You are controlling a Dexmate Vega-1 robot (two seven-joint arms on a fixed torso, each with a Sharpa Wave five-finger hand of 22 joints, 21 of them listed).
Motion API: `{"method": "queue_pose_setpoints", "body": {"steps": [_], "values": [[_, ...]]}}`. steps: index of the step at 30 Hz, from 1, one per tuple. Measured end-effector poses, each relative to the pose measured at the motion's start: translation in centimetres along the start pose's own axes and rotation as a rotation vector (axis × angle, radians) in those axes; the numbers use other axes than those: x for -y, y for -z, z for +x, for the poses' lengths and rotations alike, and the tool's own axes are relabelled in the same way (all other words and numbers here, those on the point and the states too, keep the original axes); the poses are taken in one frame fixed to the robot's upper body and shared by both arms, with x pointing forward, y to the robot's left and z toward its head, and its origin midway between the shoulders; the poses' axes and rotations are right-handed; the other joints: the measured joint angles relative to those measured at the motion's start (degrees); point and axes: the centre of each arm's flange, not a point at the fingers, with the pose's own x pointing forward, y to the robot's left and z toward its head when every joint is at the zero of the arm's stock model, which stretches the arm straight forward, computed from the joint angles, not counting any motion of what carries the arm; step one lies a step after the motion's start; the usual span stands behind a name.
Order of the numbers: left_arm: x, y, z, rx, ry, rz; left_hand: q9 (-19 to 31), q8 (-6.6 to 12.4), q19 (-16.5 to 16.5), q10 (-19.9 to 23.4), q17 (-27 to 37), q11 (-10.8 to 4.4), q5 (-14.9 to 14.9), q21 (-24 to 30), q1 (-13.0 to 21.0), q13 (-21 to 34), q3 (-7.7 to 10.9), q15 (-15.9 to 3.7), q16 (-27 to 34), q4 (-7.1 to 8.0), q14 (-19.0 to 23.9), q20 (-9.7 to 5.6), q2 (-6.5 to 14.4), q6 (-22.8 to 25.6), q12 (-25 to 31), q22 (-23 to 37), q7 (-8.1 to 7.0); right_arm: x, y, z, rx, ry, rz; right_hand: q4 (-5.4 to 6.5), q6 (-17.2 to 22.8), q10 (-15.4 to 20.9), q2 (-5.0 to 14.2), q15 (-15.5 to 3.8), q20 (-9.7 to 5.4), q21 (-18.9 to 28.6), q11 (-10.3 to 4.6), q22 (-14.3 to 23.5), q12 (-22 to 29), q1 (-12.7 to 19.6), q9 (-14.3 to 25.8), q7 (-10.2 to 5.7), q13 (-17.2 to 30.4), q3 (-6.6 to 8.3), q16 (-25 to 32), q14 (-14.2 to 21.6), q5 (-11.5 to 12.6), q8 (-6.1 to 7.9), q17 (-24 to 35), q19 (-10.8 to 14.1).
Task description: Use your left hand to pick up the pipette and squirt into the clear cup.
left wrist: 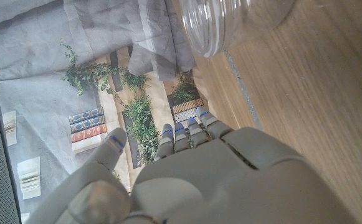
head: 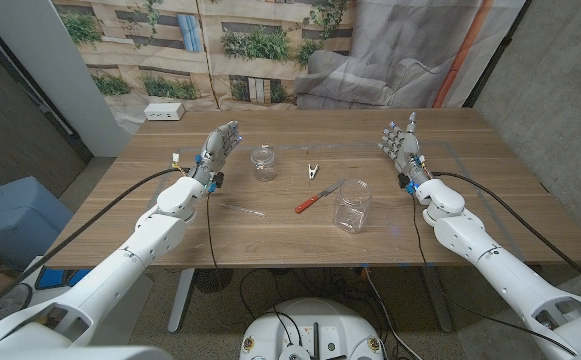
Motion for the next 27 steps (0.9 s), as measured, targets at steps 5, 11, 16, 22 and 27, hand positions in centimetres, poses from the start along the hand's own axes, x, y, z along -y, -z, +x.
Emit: {"method": "queue_pose_setpoints", "body": {"steps": [5, 11, 16, 22, 27], "values": [[-0.6, -0.5, -0.6, 0.004, 0.007, 0.031, 0.0, 0.0, 0.31, 0.0, 0.0, 0.0, 0.0, -0.25, 0.0, 0.0, -0.13, 0.0, 0.0, -0.34, 0.0, 0.31, 0.0, -0.12, 0.0, 0.0, -0.11, 0.0, 0.0, 0.0, 0.0, 0.0, 0.0, 0.0, 0.0, 0.0, 0.0, 0.0, 0.0, 0.0, 0.0, 0.0, 0.0, 0.0, 0.0, 0.0, 0.0, 0.0, 0.0, 0.0, 0.0, 0.0, 0.0, 0.0], [-1.4, -1.1, -1.4, 0.014, 0.024, 0.084, -0.01, 0.0, 0.31, 0.31, 0.0, -0.31, 0.0, -0.26, 0.3, -0.01, -0.09, -0.13, 0.0, -1.02, -0.13, 0.31, 0.3, -0.11, 0.0, 0.0, -0.11, 0.0, 0.0, 0.0, -0.001, 0.0, 0.0, 0.0, 0.0, 0.0, 0.0, 0.0, 0.0, 0.0, 0.0, -0.01, 0.0, 0.0, -0.01, 0.0, 0.0, 0.0, 0.0, 0.0, 0.0, 0.0, -0.01, 0.0], [-2.3, -1.8, -2.2, 0.027, 0.034, 0.146, 0.0, 0.0, 0.31, 0.1, -0.01, -0.52, 0.0, -0.26, 0.3, -0.01, -0.09, -0.22, 0.0, -1.49, -0.22, 0.31, 0.3, -0.11, 0.0, 0.0, -0.74, 0.0, 0.0, 0.0, -0.001, 0.0, 0.0, 0.0, 0.0, 0.0, 0.0, 0.0, 0.0, 0.0, 0.0, -0.01, 0.0, 0.0, -0.01, 0.0, 0.0, 0.0, 0.0, 0.0, 0.0, 0.0, -0.01, 0.0], [-3.1, -2.5, -3.1, 0.046, 0.047, 0.213, -0.01, 0.0, 0.31, 0.38, -0.01, -0.8, 0.0, -0.26, 0.92, -0.01, -0.14, -0.52, 0.0, -1.93, 0.09, 0.31, 0.45, -0.11, 0.0, -0.01, -0.73, 0.0, 0.0, 0.0, -0.001, 0.0, 0.0, 0.0, 0.0, 0.0, 0.0, 0.0, 0.0, 0.0, 0.0, -0.01, 0.0, 0.0, -0.01, 0.0, -0.01, 0.0, 0.0, 0.0, 0.0, 0.0, -0.01, 0.0], [-3.5, -3.2, -3.7, 0.06, 0.065, 0.269, -0.01, 0.0, 0.31, 0.72, -0.01, -1.14, 0.0, -0.26, 1.29, -0.01, 0.02, -0.75, 0.0, -3.05, 0.32, 0.31, 0.66, 0.2, 0.0, -0.01, -1.04, 0.0, 0.0, 0.0, -0.001, -0.001, 0.0, 0.0, 0.0, 0.0, 0.0, 0.0, 0.0, 0.0, 0.0, -0.01, 0.0, 0.0, -0.01, 0.0, -0.01, 0.0, 0.0, 0.0, 0.0, 0.0, -0.01, 0.0]]}}
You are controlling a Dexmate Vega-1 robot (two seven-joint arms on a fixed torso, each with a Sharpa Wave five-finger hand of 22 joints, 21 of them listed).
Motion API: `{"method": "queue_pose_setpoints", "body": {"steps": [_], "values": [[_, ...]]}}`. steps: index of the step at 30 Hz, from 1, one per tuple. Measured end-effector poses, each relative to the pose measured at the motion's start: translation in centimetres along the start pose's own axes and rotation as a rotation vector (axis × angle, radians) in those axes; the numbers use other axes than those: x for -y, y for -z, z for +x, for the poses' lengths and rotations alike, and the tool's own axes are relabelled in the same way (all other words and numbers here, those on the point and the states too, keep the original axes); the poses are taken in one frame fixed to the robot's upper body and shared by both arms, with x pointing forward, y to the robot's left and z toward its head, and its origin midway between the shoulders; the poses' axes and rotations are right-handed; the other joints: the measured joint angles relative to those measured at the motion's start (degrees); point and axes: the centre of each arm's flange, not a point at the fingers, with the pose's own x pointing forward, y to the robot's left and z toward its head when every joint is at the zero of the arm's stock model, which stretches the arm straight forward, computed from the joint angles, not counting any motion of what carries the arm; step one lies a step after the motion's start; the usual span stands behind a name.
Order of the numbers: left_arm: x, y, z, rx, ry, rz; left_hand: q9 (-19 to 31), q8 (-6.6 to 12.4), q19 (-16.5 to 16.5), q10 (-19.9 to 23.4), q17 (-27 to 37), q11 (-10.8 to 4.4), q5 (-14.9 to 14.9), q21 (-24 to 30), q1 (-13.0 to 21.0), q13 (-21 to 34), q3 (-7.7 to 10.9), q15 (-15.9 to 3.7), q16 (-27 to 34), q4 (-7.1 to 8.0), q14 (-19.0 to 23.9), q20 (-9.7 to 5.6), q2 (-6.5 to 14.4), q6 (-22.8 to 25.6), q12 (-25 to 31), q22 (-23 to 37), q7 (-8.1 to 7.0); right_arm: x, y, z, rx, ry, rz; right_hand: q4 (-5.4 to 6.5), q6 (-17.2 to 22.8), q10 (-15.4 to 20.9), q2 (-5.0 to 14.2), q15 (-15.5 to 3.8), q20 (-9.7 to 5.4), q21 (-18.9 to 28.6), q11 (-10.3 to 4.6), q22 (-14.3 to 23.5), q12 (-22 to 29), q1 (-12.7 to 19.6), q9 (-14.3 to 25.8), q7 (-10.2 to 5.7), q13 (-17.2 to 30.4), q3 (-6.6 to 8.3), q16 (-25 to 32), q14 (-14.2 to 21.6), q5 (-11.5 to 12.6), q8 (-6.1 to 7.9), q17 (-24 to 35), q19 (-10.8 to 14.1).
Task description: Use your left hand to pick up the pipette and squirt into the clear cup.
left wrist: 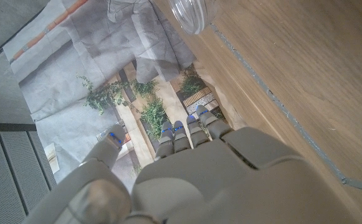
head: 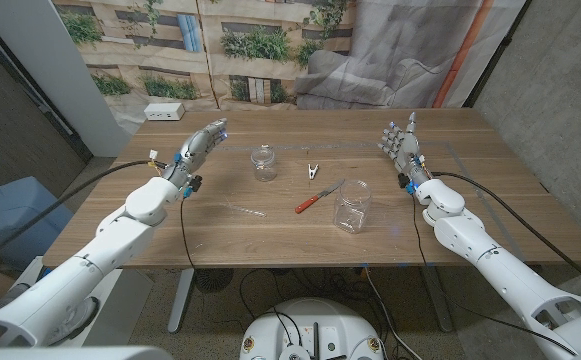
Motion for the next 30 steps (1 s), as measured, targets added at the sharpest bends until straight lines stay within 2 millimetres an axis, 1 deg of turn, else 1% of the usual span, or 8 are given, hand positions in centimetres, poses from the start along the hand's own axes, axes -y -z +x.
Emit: {"method": "queue_pose_setpoints", "body": {"steps": [2, 6, 9, 13, 17, 21, 25, 30], "values": [[-0.1, -0.3, -0.2, 0.005, 0.006, 0.013, 0.0, 0.0, 0.36, 0.06, 0.0, -0.06, 0.0, 0.0, 0.58, 0.0, 0.17, -0.19, 0.0, -0.66, 0.19, 0.06, 0.13, 0.34, 0.0, 0.0, -0.3, 0.0, 0.0, 0.0, 0.0, 0.0, 0.0, 0.0, 0.0, 0.0, 0.0, 0.0, 0.0, 0.0, 0.0, 0.0, 0.0, 0.0, 0.0, 0.0, 0.0, 0.0, 0.0, 0.0, 0.0, 0.0, 0.0, 0.0], [-0.2, -0.8, -0.7, 0.011, 0.023, 0.047, 0.0, 0.0, 1.03, 0.61, 0.0, -0.61, 0.45, -0.44, 2.23, 0.0, 0.71, -0.49, 0.0, -2.9, 0.49, 0.21, 0.89, 1.16, 0.0, 0.0, -0.1, 0.0, 0.0, 0.0, 0.0, 0.0, 0.0, 0.0, 0.0, 0.0, 0.0, 0.0, 0.0, 0.0, 0.0, 0.0, 0.0, 0.0, 0.0, 0.0, 0.0, 0.0, 0.0, 0.0, 0.0, 0.0, 0.0, 0.0], [-0.2, -1.4, -1.0, 0.021, 0.039, 0.073, 0.0, 0.0, 1.34, 0.72, 0.0, -0.72, 0.44, -0.44, 3.0, 0.0, 1.08, -0.75, 0.0, -4.08, 0.76, -0.11, 1.2, 1.25, 0.0, 0.0, -0.18, 0.0, 0.0, 0.0, 0.0, 0.0, 0.0, 0.0, 0.0, 0.0, 0.0, 0.0, 0.0, 0.0, 0.0, 0.0, 0.0, 0.0, 0.0, 0.0, 0.0, 0.0, 0.0, 0.0, 0.0, 0.0, 0.0, 0.0], [-0.3, -2.0, -1.5, 0.031, 0.059, 0.107, -0.01, 0.44, 1.57, 1.29, 0.0, -1.25, 0.66, -0.44, 4.24, 0.0, 1.17, -1.01, 0.0, -5.93, 1.02, -0.34, 1.82, 1.86, 0.05, -0.01, -0.79, 0.0, 0.0, 0.0, 0.0, 0.0, 0.0, 0.0, 0.0, 0.0, 0.0, 0.0, 0.0, 0.0, 0.0, 0.0, 0.0, 0.0, 0.0, 0.0, 0.0, 0.0, 0.0, 0.0, 0.0, 0.0, 0.0, 0.0], [-0.4, -2.6, -2.2, 0.043, 0.08, 0.142, 0.0, 0.85, 2.28, 2.59, 0.0, -2.16, 0.66, -0.44, 5.55, 0.0, 1.14, -1.3, 0.0, -7.65, 1.35, -0.24, 0.52, 2.71, 0.22, -0.01, -1.64, 0.0, 0.0, 0.0, 0.0, 0.0, 0.0, 0.0, 0.0, 0.0, 0.0, 0.0, 0.0, 0.0, 0.0, 0.0, 0.0, 0.0, 0.0, 0.0, 0.0, 0.0, 0.0, 0.0, 0.0, 0.0, 0.0, 0.0], [-0.5, -3.2, -2.7, 0.056, 0.099, 0.182, -0.01, 1.22, 3.18, 3.76, 0.0, -3.05, 0.66, -0.44, 7.19, 0.0, 0.76, -1.3, 0.0, -8.19, 2.2, -0.31, -0.53, 3.73, 0.22, 0.0, -2.65, 0.0, 0.0, 0.0, -0.001, 0.0, 0.0, 0.0, 0.0, 0.0, 0.0, 0.0, 0.0, 0.0, 0.0, 0.0, 0.0, 0.0, 0.0, 0.0, 0.0, 0.0, 0.0, 0.0, 0.0, 0.0, 0.0, 0.0], [-0.5, -4.0, -3.3, 0.077, 0.117, 0.241, -0.01, 1.67, 4.44, 5.18, 0.0, -4.07, 0.66, -0.44, 9.16, 0.0, 0.52, -1.29, 0.23, -8.42, 3.61, -0.32, -1.76, 5.26, 0.22, -0.01, -3.17, 0.0, 0.0, 0.0, -0.001, 0.0, 0.0, 0.0, 0.0, 0.0, 0.0, 0.0, 0.0, 0.0, 0.0, 0.0, 0.0, 0.0, -0.01, 0.0, 0.0, 0.0, 0.0, 0.0, 0.0, 0.0, 0.0, 0.0], [-0.4, -4.9, -4.0, 0.108, 0.131, 0.321, -0.01, 1.88, 6.08, 6.46, 0.0, -4.76, 0.66, -0.44, 11.2, -0.01, 0.45, -1.42, 0.45, -8.49, 5.17, -0.33, -3.2, 6.19, 0.22, -0.01, -3.86, 0.0, 0.0, 0.0, -0.001, 0.0, 0.0, 0.0, 0.0, 0.0, 0.0, 0.0, 0.0, 0.0, 0.0, -0.01, 0.0, 0.0, -0.01, 0.0, -0.01, 0.0, 0.0, 0.0, 0.0, 0.0, -0.01, 0.0]]}}
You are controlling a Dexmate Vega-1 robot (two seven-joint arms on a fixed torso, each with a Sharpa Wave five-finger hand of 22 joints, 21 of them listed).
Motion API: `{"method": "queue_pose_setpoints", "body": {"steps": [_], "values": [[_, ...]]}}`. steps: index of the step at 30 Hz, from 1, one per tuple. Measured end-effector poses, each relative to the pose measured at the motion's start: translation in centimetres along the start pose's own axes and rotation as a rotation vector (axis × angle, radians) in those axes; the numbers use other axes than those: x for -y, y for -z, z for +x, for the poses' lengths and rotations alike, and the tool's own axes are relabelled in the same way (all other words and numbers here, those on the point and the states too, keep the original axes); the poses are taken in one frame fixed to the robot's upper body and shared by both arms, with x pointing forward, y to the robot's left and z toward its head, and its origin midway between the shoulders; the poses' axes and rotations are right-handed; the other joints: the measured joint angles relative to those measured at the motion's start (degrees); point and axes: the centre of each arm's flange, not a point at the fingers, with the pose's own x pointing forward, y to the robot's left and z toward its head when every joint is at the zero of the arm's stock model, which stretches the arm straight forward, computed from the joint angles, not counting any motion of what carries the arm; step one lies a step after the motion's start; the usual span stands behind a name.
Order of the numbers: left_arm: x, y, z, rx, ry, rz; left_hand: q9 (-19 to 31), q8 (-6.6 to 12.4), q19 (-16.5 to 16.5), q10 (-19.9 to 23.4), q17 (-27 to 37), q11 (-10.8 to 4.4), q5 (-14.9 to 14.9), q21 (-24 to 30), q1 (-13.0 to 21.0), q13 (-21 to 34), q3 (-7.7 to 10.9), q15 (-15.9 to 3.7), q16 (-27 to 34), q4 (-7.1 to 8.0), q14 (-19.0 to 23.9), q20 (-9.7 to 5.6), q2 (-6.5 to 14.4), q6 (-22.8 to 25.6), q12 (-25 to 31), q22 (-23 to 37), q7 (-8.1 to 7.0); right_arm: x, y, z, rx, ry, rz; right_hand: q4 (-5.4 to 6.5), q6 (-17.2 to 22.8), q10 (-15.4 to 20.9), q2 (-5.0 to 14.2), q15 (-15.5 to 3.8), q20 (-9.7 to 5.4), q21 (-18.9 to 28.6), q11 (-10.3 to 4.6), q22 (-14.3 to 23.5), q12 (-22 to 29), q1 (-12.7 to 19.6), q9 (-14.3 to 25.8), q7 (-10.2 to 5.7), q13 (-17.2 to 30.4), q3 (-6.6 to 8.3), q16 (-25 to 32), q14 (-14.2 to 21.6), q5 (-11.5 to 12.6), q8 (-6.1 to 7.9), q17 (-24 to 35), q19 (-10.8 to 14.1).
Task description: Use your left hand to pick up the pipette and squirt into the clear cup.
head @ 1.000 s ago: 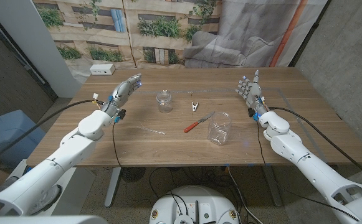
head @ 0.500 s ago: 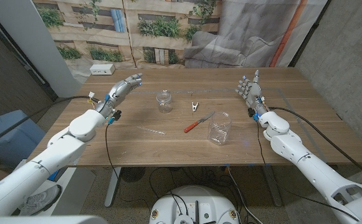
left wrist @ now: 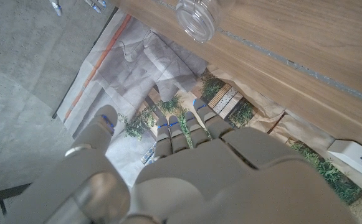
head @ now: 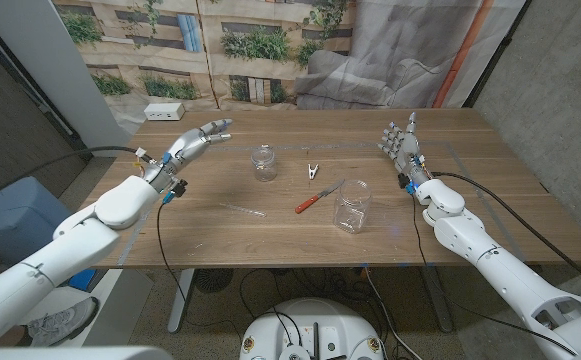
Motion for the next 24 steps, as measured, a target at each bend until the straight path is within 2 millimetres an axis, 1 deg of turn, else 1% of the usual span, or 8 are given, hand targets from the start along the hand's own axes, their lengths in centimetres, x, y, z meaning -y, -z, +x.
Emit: {"method": "queue_pose_setpoints", "body": {"steps": [4, 7, 9, 12, 15, 18, 21, 24], "values": [[0.0, -0.7, -0.4, 0.015, 0.008, 0.048, 0.0, 0.22, 1.01, 1.12, 0.0, -0.35, 0.0, 0.0, 1.65, 0.0, 0.0, -0.07, 0.01, 0.0, 0.87, -0.01, -0.74, 0.82, 0.06, 0.0, -0.19, 0.0, 0.0, 0.0, 0.0, 0.0, 0.0, 0.0, 0.0, 0.0, 0.0, 0.0, 0.0, 0.0, 0.0, 0.0, 0.0, 0.0, 0.0, 0.0, 0.0, 0.0, 0.0, 0.0, 0.0, 0.0, 0.0, 0.0], [0.0, -1.2, -0.7, 0.024, 0.015, 0.071, 0.0, 0.44, 1.77, 2.17, 0.0, -0.35, 0.0, 0.0, 3.32, 0.0, 0.0, 0.03, 0.01, 0.0, 2.24, -0.06, -1.37, 1.51, 0.4, 0.0, -0.73, 0.0, 0.0, 0.0, 0.0, 0.0, 0.0, 0.0, 0.0, 0.0, 0.0, 0.0, 0.0, 0.0, 0.0, 0.0, 0.0, 0.0, 0.0, 0.0, 0.0, 0.0, 0.0, 0.0, 0.0, 0.0, 0.0, 0.0], [0.0, -1.8, -0.9, 0.035, 0.02, 0.134, 0.0, 0.44, 2.43, 2.78, 0.0, -0.57, 0.0, 0.0, 4.54, 0.0, 0.0, 0.02, 0.0, 0.0, 2.81, 0.01, -1.63, 2.0, 0.4, 0.0, -0.65, 0.0, 0.0, 0.0, 0.0, 0.0, 0.0, 0.0, 0.0, 0.0, 0.0, 0.0, 0.0, 0.0, 0.0, 0.0, 0.0, 0.0, 0.0, 0.0, 0.0, 0.0, 0.0, 0.0, 0.0, 0.0, 0.0, 0.0], [0.0, -2.2, -1.2, 0.04, 0.026, 0.179, 0.11, 0.44, 2.92, 3.58, 0.0, -0.76, 0.0, 0.0, 6.37, 0.0, 0.03, -0.04, 0.0, -0.02, 3.69, -0.16, -2.13, 2.72, 0.41, 0.0, -1.32, 0.0, 0.0, 0.0, 0.0, 0.0, 0.0, 0.0, 0.0, 0.0, 0.0, 0.0, 0.0, 0.0, 0.0, 0.0, 0.0, 0.0, 0.0, 0.0, 0.0, 0.0, 0.0, 0.0, 0.0, 0.0, 0.0, 0.0], [0.1, -2.6, -1.5, 0.043, 0.031, 0.235, 0.3, 0.84, 3.32, 4.38, 0.0, -1.2, 0.0, 0.0, 7.7, 0.0, 0.16, 0.0, 0.0, -0.15, 4.26, -0.02, -3.02, 3.56, 0.4, 0.0, -1.55, 0.0, 0.0, 0.0, 0.0, 0.0, 0.0, 0.0, 0.0, 0.0, 0.0, 0.0, 0.0, 0.0, 0.0, 0.0, 0.0, 0.0, 0.0, 0.0, 0.0, 0.0, 0.0, 0.0, 0.0, 0.0, 0.0, 0.0], [0.3, -3.0, -1.8, 0.039, 0.038, 0.291, 0.29, 0.84, 3.75, 4.5, 0.0, -1.06, 0.3, 0.0, 8.85, 0.0, 0.16, -0.07, 0.0, -0.15, 4.78, -0.09, -3.43, 3.76, 0.4, 0.0, -1.75, 0.0, 0.0, 0.0, 0.0, 0.0, 0.0, 0.0, 0.0, 0.0, 0.0, 0.0, 0.0, 0.0, 0.0, 0.0, 0.0, 0.0, 0.0, 0.0, 0.0, 0.0, 0.0, 0.0, 0.0, 0.0, 0.0, 0.0], [0.4, -3.5, -2.1, 0.032, 0.046, 0.34, 0.29, 0.84, 4.18, 4.7, 0.0, -1.26, 0.44, 0.0, 9.97, 0.0, 0.16, 0.02, 0.0, -0.15, 4.86, -0.08, -3.63, 3.92, 0.4, 0.0, -1.65, 0.0, 0.0, 0.0, 0.0, 0.0, 0.0, 0.0, 0.0, 0.0, 0.0, 0.0, 0.0, 0.0, 0.0, 0.0, 0.0, 0.0, 0.0, 0.0, 0.0, 0.0, 0.0, 0.0, 0.0, 0.0, 0.0, 0.0], [0.7, -4.1, -2.3, 0.03, 0.056, 0.392, 0.29, 1.06, 4.37, 4.91, 0.0, -1.47, 0.44, 0.0, 11.29, 0.0, 0.16, -0.18, 0.0, -0.15, 5.28, -0.08, -4.36, 4.69, 0.4, 0.0, -1.87, 0.0, 0.0, 0.0, 0.001, 0.0, 0.0, 0.0, 0.0, 0.0, 0.0, 0.0, 0.0, 0.0, 0.0, 0.0, 0.0, 0.0, 0.0, 0.0, 0.0, 0.0, 0.0, 0.0, 0.0, 0.0, 0.0, 0.0]]}}
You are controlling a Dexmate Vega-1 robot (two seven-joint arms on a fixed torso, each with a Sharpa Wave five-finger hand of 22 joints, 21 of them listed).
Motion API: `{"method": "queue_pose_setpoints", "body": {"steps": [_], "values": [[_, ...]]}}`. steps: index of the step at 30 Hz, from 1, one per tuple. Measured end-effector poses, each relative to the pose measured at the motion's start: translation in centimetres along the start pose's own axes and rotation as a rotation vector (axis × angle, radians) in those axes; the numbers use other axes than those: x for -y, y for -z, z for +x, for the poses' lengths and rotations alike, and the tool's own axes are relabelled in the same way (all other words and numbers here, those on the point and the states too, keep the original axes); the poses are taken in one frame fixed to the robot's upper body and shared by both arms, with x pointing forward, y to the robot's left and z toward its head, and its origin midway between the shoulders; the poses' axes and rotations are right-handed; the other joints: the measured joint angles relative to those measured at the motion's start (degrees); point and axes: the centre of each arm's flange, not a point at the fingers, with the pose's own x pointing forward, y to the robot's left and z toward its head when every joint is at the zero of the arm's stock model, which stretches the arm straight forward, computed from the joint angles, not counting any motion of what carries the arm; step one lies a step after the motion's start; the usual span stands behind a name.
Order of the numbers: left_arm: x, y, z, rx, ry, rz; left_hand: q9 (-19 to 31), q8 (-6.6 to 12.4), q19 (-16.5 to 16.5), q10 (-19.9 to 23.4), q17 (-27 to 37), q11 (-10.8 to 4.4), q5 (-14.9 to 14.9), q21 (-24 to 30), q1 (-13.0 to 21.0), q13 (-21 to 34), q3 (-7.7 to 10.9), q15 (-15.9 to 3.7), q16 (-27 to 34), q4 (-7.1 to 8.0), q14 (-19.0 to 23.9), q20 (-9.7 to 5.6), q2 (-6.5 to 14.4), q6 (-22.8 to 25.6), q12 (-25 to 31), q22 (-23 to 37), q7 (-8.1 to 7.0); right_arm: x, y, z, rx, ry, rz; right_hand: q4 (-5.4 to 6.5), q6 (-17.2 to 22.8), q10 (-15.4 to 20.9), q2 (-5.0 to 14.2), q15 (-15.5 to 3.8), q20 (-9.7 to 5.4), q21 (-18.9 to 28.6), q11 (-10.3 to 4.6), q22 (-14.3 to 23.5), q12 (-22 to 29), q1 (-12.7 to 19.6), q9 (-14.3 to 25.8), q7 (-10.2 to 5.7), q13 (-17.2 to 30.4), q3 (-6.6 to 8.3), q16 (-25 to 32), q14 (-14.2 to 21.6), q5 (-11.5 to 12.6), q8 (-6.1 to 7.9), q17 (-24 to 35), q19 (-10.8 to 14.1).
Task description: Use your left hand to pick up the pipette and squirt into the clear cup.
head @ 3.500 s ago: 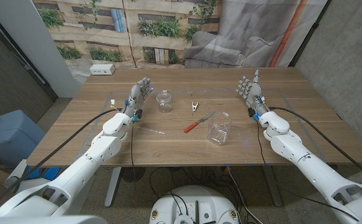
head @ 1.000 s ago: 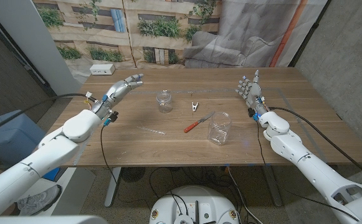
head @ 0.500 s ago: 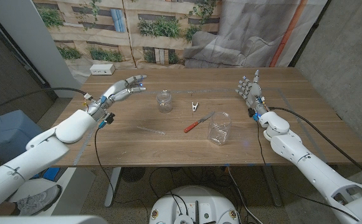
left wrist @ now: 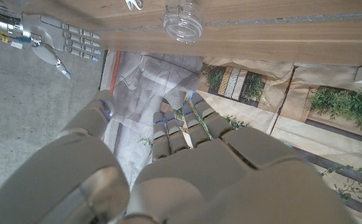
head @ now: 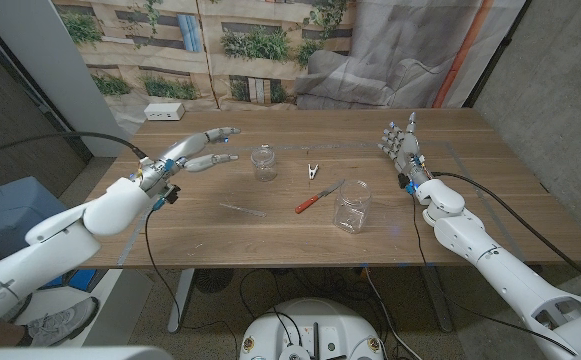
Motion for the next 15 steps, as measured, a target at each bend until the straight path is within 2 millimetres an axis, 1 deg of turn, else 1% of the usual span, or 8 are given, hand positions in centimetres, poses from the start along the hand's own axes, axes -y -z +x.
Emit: {"method": "queue_pose_setpoints", "body": {"steps": [2, 4, 6, 7, 8, 9, 10, 15], "values": [[0.0, -0.3, -0.1, -0.011, 0.012, 0.052, 0.0, 0.0, 0.0, 0.12, 0.0, -0.12, 0.0, 0.0, 0.2, 0.0, 0.0, 0.2, 0.0, 0.0, 0.2, 0.0, -0.2, 0.19, 0.0, 0.0, -0.19, 0.0, 0.0, 0.0, 0.0, 0.0, 0.0, 0.0, 0.0, 0.0, 0.0, 0.0, 0.0, 0.0, 0.0, 0.0, 0.0, 0.0, 0.0, 0.0, 0.0, 0.0, 0.0, 0.0, 0.0, 0.0, 0.0, 0.0], [0.0, -0.7, -0.2, -0.005, 0.014, 0.058, 0.0, 0.0, 0.0, 0.3, 0.0, -0.3, 0.0, 0.0, 0.88, 0.0, 0.0, 0.2, 0.0, 0.0, 0.2, 0.0, -0.27, 0.19, 0.0, 0.0, -0.19, 0.0, 0.0, 0.0, 0.0, 0.0, 0.0, 0.0, 0.0, 0.0, 0.0, 0.0, 0.0, 0.0, 0.0, 0.0, 0.0, 0.0, 0.0, 0.0, 0.0, 0.0, 0.0, 0.0, 0.0, 0.0, 0.0, 0.0], [-0.1, -1.6, -0.3, 0.005, 0.022, 0.082, 0.0, 0.0, 1.07, 0.3, 0.0, -0.3, 0.0, 0.0, 1.8, 0.0, -0.08, 0.0, 0.0, -0.07, 0.42, -0.02, -0.93, 0.18, -0.08, 0.0, -0.19, 0.0, 0.0, 0.0, 0.0, 0.0, 0.0, 0.0, 0.0, 0.0, 0.0, 0.0, 0.0, 0.0, 0.0, 0.0, 0.0, 0.0, 0.0, 0.0, 0.0, 0.0, 0.0, 0.0, 0.0, 0.0, 0.0, 0.0], [0.1, -1.6, -0.4, -0.01, 0.042, 0.135, 0.0, 0.0, 1.88, 0.3, 0.0, -0.3, 0.0, 0.06, 2.58, 0.0, -0.19, 0.12, 0.0, -0.19, 0.72, -0.02, -1.37, 0.18, -0.24, 0.09, -0.19, 0.0, 0.0, 0.0, 0.0, 0.0, 0.0, 0.0, 0.0, 0.0, 0.0, 0.0, 0.0, 0.0, 0.0, 0.0, 0.0, 0.0, 0.0, 0.0, 0.0, 0.0, 0.0, 0.0, 0.0, 0.0, 0.0, 0.0], [0.1, -1.9, -0.4, -0.003, 0.043, 0.135, 0.0, 0.0, 2.46, 0.3, 0.0, -0.3, 0.0, 0.26, 3.06, 0.0, -0.29, 0.2, 0.0, -0.18, 0.8, -0.03, -1.85, 0.18, -0.24, 0.23, -0.19, 0.0, 0.0, 0.0, 0.0, 0.0, 0.0, 0.0, 0.0, 0.0, 0.0, 0.0, 0.0, 0.0, 0.0, 0.0, 0.0, 0.0, 0.0, 0.0, 0.0, 0.0, 0.0, 0.0, 0.0, 0.0, 0.0, 0.0], [0.3, -1.7, -0.5, -0.018, 0.061, 0.172, 0.0, -0.03, 2.75, 0.3, 0.0, -0.3, 0.0, 0.37, 3.36, 0.0, -0.41, 0.2, 0.0, -0.08, 0.8, -0.05, -2.09, 0.18, -0.42, 0.3, -0.19, 0.0, 0.0, 0.0, 0.0, 0.0, 0.0, 0.0, 0.0, 0.0, 0.0, 0.0, 0.0, 0.0, 0.0, 0.0, 0.0, 0.0, 0.0, 0.0, 0.0, 0.0, 0.0, 0.0, 0.0, 0.0, 0.0, 0.0], [0.4, -2.1, -0.6, -0.019, 0.075, 0.203, 0.0, -0.18, 2.86, 0.3, 0.0, -0.3, 0.0, 0.38, 3.84, 0.0, -0.41, 0.2, 0.0, -0.08, 0.8, 0.0, -2.17, 0.18, -0.46, 0.3, -0.18, 0.0, 0.0, 0.0, 0.0, 0.0, 0.0, 0.0, 0.0, 0.0, 0.0, 0.0, 0.0, 0.0, 0.0, 0.0, 0.0, 0.0, 0.0, 0.0, 0.0, 0.0, 0.0, 0.0, 0.0, 0.0, 0.0, 0.0], [0.4, -3.9, -0.8, 0.013, 0.081, 0.211, 0.0, -0.25, 2.86, 0.51, 0.0, -0.51, 0.0, 0.38, 4.63, 0.0, -0.88, 0.2, 0.0, -0.09, 0.8, 0.0, -2.5, -0.04, -0.46, 0.3, -0.41, 0.0, 0.0, 0.0, 0.0, 0.0, 0.0, 0.0, 0.0, 0.0, 0.0, 0.0, 0.0, 0.0, 0.0, 0.0, 0.0, 0.0, 0.0, 0.0, 0.0, 0.0, 0.0, 0.0, 0.0, 0.0, 0.0, 0.0]]}}
